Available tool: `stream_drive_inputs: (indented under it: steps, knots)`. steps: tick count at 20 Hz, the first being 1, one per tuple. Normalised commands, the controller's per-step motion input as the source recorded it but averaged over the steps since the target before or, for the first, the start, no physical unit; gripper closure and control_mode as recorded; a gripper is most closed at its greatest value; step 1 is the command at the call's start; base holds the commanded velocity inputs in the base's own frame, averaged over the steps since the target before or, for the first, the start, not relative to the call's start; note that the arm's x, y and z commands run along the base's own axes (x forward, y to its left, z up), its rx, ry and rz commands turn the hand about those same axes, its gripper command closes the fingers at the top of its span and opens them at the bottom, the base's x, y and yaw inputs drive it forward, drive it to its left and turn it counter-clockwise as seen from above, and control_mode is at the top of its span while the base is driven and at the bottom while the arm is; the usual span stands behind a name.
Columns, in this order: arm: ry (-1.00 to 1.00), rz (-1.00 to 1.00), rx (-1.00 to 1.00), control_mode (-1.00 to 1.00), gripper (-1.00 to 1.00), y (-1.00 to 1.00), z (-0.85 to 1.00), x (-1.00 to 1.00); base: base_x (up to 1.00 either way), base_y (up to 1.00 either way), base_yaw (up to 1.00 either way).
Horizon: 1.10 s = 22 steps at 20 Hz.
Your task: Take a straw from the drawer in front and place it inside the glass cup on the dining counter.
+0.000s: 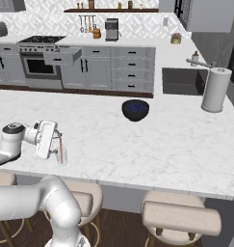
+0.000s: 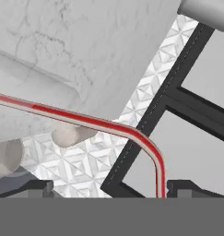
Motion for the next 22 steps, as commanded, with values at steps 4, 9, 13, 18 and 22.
stream_drive_inputs:
  steps: [4, 9, 13, 18, 22]
  knots:
    - [0.09, 0.0, 0.3, -1.0, -1.0, 0.0, 0.11, 0.0, 0.0, 0.0, 0.0]
    - [0.1, 0.0, 0.33, -1.0, -1.0, 0.0, 0.01, 0.0, 0.0, 0.0, 0.0]
    - [0.01, 0.0, 0.32, -1.0, -1.0, 0.0, 0.21, -0.24, 0.0, 0.0, 0.0]
    - [-0.01, 0.0, 0.29, -1.0, -1.0, 0.0, 0.64, -0.66, 0.0, 0.0, 0.0]
    - [-0.04, 0.0, 0.3, -1.0, -1.0, -0.23, 0.79, -0.96, 0.0, 0.0, 0.0]
